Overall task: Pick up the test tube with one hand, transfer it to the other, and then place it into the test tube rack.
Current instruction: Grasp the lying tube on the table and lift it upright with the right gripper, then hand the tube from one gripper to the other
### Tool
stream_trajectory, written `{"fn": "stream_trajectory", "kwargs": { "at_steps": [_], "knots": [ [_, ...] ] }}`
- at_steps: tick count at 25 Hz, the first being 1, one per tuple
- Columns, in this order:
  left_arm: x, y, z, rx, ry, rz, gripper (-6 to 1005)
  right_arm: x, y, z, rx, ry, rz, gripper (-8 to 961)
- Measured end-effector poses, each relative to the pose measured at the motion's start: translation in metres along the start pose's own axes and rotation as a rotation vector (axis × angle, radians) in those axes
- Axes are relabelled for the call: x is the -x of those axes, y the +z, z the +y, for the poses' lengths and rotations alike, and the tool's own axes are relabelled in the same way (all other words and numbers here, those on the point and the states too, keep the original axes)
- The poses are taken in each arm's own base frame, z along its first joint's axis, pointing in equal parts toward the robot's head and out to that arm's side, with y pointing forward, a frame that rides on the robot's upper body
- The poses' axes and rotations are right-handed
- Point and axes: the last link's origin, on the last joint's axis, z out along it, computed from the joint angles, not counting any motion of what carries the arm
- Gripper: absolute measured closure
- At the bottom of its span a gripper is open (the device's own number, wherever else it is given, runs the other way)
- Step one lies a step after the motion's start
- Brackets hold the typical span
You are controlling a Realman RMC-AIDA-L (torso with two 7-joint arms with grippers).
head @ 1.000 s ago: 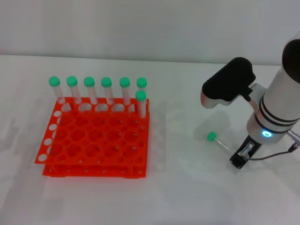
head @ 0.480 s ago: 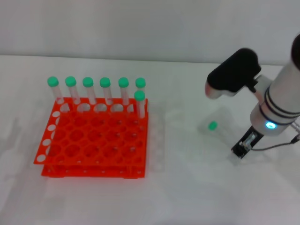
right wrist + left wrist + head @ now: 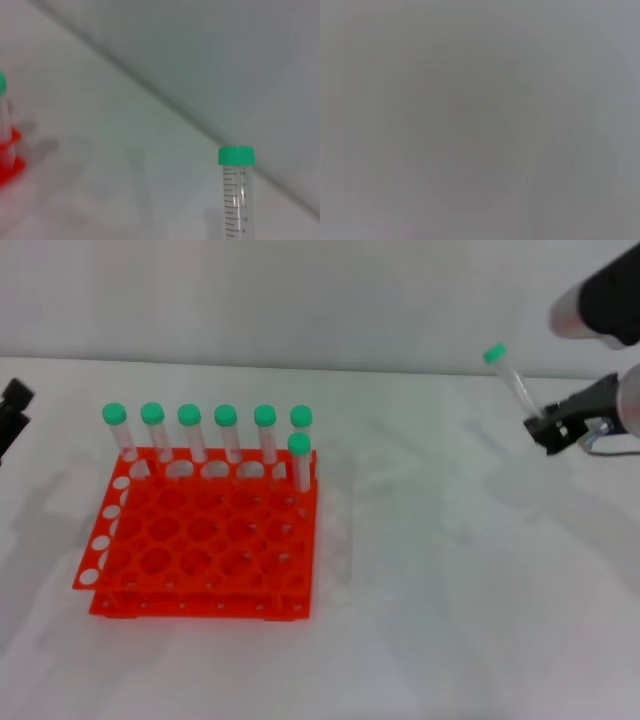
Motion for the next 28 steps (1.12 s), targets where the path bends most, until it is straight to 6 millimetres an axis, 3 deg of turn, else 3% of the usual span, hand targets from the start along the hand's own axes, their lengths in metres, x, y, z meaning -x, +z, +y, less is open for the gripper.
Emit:
{"fn": "stream_trajectory", "kwargs": {
  "at_steps": [8,10,11,15,21,28],
  "knots": [
    [-0.020,0.042,0.025,0.278,-0.101,-0.119,223,-0.004,-0.012,0.003,0.033,-0.079,-0.343,758],
    [-0.021,0.051,0.032,0.331,-0.117,-0.162,224,-0.004,-0.008,0.012,0.054,-0.123,-0.378,758],
    [-0.022,0.070,0.046,0.431,-0.123,-0.241,225,-0.003,-0.007,0.015,0.058,-0.137,-0.385,758],
    [-0.018,0.093,0.067,0.538,-0.107,-0.332,227,0.003,0.000,0.039,0.089,-0.221,-0.418,759],
    [-0.007,0.116,0.090,0.608,-0.069,-0.416,230,0.013,0.003,0.064,0.132,-0.289,-0.444,759],
    [0.006,0.127,0.107,0.644,-0.039,-0.483,233,0.022,0.000,0.083,0.164,-0.327,-0.482,759]
  ]
}}
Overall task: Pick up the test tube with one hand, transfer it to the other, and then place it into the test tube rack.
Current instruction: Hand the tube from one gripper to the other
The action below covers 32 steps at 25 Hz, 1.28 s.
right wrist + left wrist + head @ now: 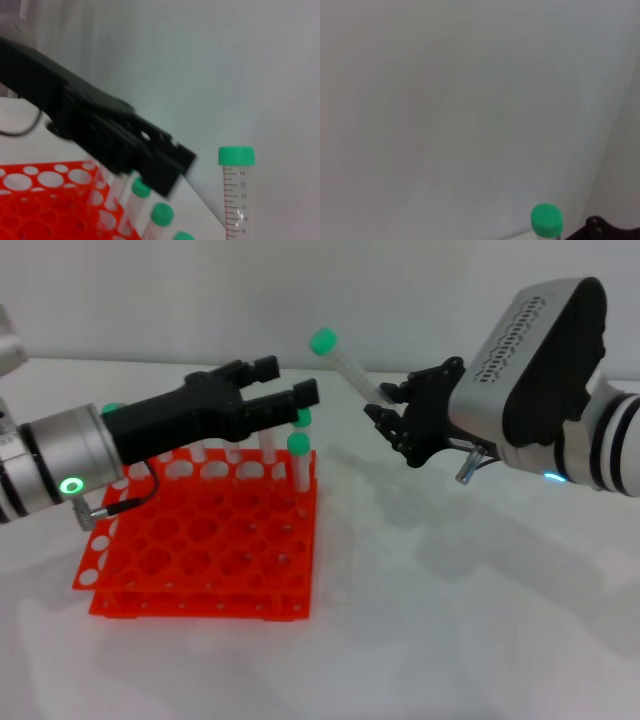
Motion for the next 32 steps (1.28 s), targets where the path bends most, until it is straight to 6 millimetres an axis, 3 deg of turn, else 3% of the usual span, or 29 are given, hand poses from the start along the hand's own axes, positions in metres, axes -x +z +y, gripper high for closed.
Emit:
{"fn": "stream_trajectory", "kwargs": {
  "at_steps": [6,25,30,32],
  "knots": [
    [0.004,0.008,0.003,0.009,0.008,-0.028,236,0.012,0.002,0.013,0.033,-0.032,-0.029,758],
    [0.002,0.003,0.008,0.017,0.062,0.057,246,0.012,0.005,0.021,0.048,-0.037,-0.035,759],
    [0.004,0.003,0.008,0.010,0.060,0.055,454,0.013,0.005,0.022,0.046,-0.038,-0.040,759],
    [0.005,0.004,0.008,0.010,0.058,0.053,478,0.014,0.006,0.023,0.047,-0.044,-0.044,759]
  ]
}}
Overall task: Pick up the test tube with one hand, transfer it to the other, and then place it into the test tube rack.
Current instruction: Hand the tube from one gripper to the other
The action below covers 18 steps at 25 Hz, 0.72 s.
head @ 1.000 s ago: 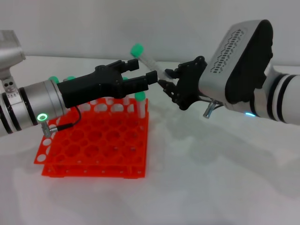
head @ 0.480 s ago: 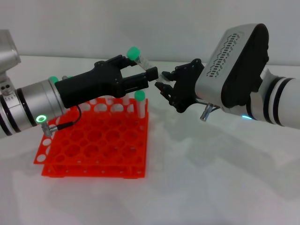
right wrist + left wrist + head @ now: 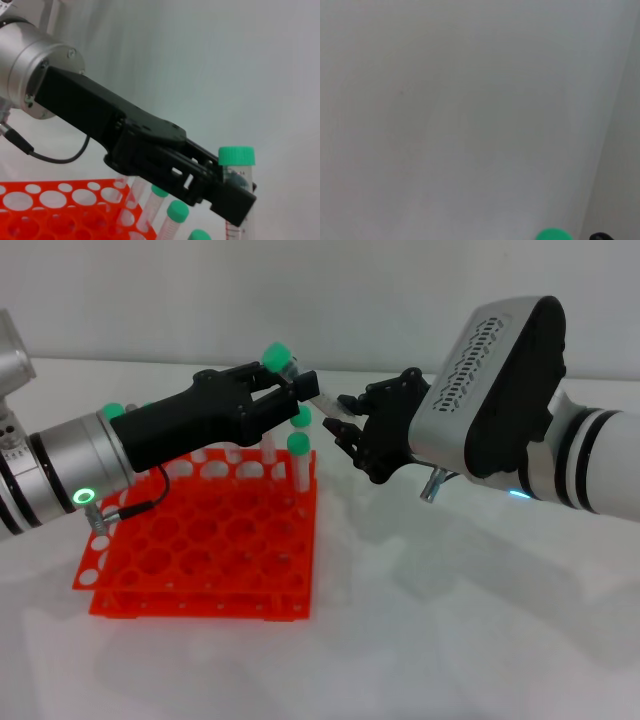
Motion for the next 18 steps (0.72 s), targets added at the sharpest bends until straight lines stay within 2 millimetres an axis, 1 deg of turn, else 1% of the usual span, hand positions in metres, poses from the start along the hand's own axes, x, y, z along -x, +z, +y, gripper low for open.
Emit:
{"fn": "stream_trajectory", "kwargs": {
  "at_steps": [11,17,18],
  "knots": [
    [0.0005,0.0034,0.0002,0.007,0.004,-0.015,607,0.0048,0.0022,0.0015,-0.001,-0.013,-0.016,759],
    [0.0003,0.0036,0.0000,0.005,0.003,-0.015,765,0.0044,0.0039,0.0015,-0.010,-0.015,-0.023,758],
    [0.0004,0.0036,-0.0001,0.005,0.003,-0.015,767,0.0038,0.0042,0.0011,-0.013,-0.013,-0.023,758]
  ]
}}
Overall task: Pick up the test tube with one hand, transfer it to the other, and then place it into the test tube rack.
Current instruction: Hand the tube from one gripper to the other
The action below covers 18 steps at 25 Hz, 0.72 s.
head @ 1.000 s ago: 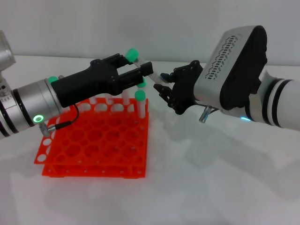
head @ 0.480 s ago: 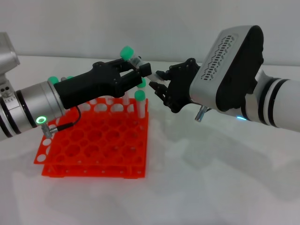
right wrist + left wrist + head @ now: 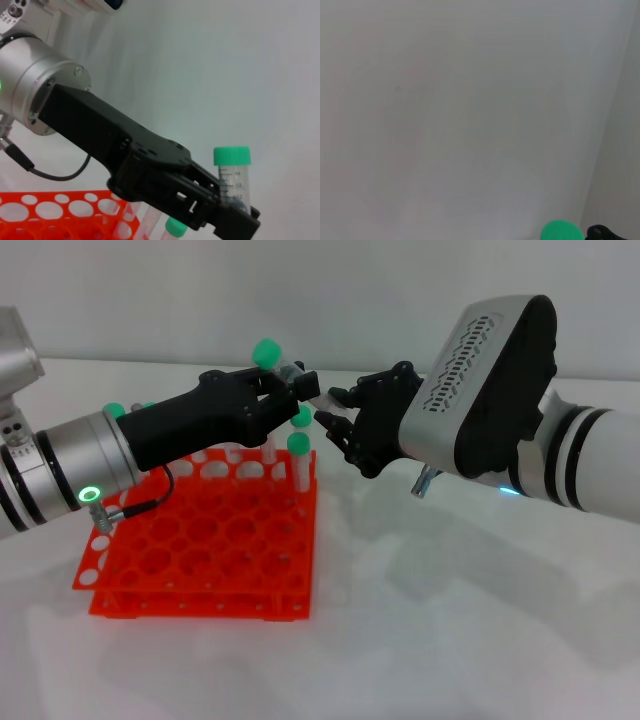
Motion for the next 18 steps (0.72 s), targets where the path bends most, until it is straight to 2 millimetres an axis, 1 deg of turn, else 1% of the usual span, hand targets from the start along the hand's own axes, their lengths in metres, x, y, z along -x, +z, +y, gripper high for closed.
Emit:
{"fn": "stream_trajectory", "kwargs": {
  "at_steps": [6,13,16,18],
  "knots": [
    [0.0006,-0.0009,0.0003,0.001,-0.003,0.000,779,-0.0034,0.0038,0.0025,0.018,-0.009,0.019,753],
    [-0.0004,-0.0019,-0.0001,-0.003,-0.001,0.007,780,-0.0072,0.0036,0.0056,0.022,-0.005,0.026,745],
    [-0.0005,-0.0018,0.0004,0.000,-0.002,0.010,781,-0.0086,0.0035,0.0056,0.022,-0.007,0.031,541],
    [-0.0014,-0.0011,0.0007,0.003,-0.003,0.011,783,-0.0105,0.0031,0.0031,0.015,-0.002,0.036,444]
  ]
}}
